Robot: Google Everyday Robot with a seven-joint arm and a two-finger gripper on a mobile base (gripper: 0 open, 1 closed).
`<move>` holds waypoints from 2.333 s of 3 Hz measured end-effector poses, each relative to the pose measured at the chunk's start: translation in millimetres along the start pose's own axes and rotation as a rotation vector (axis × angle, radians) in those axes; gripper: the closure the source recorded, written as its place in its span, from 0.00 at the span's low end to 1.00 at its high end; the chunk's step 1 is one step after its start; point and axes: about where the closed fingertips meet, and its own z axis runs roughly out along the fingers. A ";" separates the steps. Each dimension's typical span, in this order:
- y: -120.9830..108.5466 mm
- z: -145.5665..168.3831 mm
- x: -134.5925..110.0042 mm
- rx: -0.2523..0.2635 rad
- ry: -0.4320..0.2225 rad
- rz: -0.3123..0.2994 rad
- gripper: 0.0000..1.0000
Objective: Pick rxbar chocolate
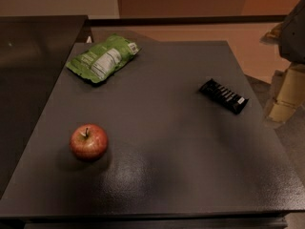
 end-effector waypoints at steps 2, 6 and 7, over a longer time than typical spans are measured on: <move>-2.9 2.0 1.1 -0.004 0.002 0.017 0.00; -49.0 96.0 25.2 0.022 -0.131 0.289 0.00; -58.4 111.2 18.5 0.010 -0.190 0.317 0.00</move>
Offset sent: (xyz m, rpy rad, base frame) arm 0.0064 -0.0051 -0.0093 0.0080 0.0409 -0.0360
